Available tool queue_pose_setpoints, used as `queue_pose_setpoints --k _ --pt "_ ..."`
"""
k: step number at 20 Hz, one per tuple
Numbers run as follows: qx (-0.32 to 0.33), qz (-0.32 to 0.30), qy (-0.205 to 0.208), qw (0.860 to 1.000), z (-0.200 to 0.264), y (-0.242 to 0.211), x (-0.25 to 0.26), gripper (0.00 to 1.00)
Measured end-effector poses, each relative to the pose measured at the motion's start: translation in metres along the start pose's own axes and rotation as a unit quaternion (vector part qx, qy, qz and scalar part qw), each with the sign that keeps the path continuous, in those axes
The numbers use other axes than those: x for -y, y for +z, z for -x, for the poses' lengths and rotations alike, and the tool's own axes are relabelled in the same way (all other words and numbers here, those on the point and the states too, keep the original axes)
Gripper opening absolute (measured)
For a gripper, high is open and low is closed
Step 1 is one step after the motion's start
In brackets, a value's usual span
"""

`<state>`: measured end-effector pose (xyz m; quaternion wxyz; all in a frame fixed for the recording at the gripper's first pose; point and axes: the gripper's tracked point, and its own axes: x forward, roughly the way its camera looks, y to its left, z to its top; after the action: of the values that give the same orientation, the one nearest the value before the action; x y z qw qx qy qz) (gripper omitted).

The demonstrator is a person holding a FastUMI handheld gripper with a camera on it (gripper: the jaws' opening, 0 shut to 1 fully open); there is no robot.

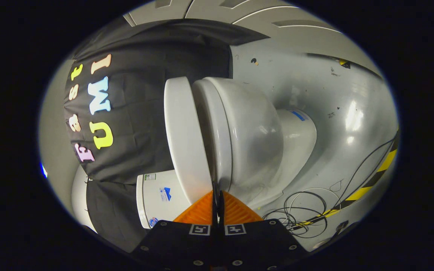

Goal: Open the toilet lid.

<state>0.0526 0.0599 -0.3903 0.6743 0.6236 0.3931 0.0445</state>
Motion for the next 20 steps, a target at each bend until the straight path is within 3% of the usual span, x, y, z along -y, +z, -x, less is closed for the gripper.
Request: queue_pose_setpoints --k 4,11,16,20 --pt "0.014 0.056 -0.034 0.998 0.0 -0.002 -0.004 0.0" --pt "0.023 0.073 -0.048 0.996 0.008 -0.007 -0.025 0.0" --pt "0.037 0.161 -0.073 0.984 0.016 -0.014 -0.056 0.0" --pt "0.045 0.177 -0.084 0.979 0.02 -0.018 -0.071 0.0"
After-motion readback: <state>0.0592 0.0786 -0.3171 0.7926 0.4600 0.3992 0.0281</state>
